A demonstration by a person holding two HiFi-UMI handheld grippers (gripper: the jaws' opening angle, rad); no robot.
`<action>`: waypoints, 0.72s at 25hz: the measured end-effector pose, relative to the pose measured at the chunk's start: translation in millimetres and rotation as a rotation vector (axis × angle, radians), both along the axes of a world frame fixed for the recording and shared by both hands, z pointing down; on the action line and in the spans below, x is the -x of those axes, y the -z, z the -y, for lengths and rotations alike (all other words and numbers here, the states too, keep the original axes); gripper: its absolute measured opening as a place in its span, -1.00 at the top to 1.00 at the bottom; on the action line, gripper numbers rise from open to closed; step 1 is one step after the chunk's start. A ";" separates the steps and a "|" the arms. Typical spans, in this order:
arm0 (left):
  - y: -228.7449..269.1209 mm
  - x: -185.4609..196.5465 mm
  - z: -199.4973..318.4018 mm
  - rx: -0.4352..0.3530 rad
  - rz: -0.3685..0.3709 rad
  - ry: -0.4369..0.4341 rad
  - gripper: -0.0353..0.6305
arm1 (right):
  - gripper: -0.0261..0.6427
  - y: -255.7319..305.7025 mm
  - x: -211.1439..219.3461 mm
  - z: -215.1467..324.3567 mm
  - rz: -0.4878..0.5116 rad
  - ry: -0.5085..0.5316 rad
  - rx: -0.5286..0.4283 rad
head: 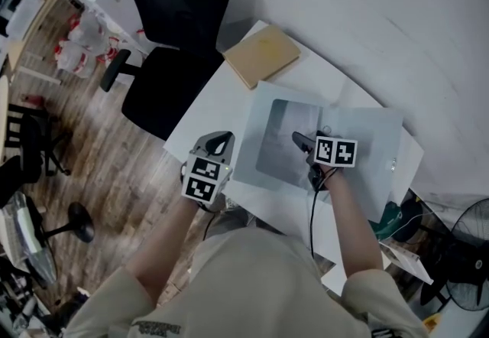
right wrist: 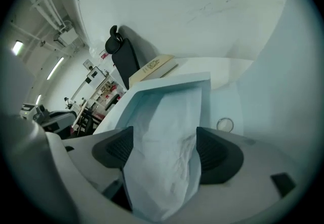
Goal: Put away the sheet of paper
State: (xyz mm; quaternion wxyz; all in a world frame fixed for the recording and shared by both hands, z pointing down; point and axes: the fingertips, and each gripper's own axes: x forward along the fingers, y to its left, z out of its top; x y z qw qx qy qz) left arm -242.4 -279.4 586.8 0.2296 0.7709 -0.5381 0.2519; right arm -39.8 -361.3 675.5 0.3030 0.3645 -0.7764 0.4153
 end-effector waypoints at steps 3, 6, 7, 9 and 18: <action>13.7 4.9 1.7 -0.033 0.002 0.000 0.83 | -0.22 18.6 -3.0 3.2 0.002 -0.040 -0.050; 31.4 8.6 -0.5 -0.068 -0.001 0.005 0.84 | -0.05 52.5 -3.1 5.1 -0.001 -0.041 -0.144; 37.6 9.8 -0.6 -0.081 0.000 0.005 0.83 | 0.01 65.6 -1.8 6.1 0.002 -0.036 -0.177; 49.8 11.6 0.5 -0.107 0.002 0.002 0.83 | 0.15 92.1 0.7 7.4 0.013 -0.027 -0.243; 124.3 34.6 6.9 -0.254 -0.020 0.012 0.83 | 0.66 227.1 15.2 -10.7 0.164 -0.039 -0.537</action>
